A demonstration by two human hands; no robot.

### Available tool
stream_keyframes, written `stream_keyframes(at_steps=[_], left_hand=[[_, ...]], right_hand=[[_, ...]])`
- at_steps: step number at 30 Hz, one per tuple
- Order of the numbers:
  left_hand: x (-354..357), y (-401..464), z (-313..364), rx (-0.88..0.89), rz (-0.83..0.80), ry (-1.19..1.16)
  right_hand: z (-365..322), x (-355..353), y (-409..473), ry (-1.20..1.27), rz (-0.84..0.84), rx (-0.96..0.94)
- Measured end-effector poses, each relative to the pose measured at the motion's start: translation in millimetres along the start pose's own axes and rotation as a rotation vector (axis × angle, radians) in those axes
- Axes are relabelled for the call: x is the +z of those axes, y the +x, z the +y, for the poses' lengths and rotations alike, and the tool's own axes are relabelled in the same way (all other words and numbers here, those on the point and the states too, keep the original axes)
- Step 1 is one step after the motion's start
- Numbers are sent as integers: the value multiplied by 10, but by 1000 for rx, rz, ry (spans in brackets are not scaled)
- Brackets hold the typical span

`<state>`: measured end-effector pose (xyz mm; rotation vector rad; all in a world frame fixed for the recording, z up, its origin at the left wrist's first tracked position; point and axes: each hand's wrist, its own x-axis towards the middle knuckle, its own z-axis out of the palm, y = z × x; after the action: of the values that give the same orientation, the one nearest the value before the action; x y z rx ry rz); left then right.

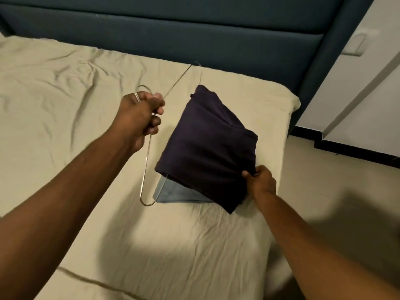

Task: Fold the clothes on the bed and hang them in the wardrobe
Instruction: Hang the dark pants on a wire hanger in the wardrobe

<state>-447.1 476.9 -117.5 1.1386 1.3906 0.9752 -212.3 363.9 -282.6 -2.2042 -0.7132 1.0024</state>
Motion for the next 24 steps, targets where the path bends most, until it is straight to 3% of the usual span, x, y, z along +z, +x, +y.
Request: stream_keyframes(at_steps=[5,14,17,24], left_hand=[[371,-439,513,221,-128,248],[711,-1276,1343,462,-262,655],[711,-1652,1665,529,-265,787],[723,-2808,2585,673,-319,787]], right_hand=[[31,-171,-255,85,-5,90],[-309,-1335,-1071,-157,93,-371],[-567,-1860,-1426,-179,149,-446],[-825,-3058,-2523,-19,143,-558]])
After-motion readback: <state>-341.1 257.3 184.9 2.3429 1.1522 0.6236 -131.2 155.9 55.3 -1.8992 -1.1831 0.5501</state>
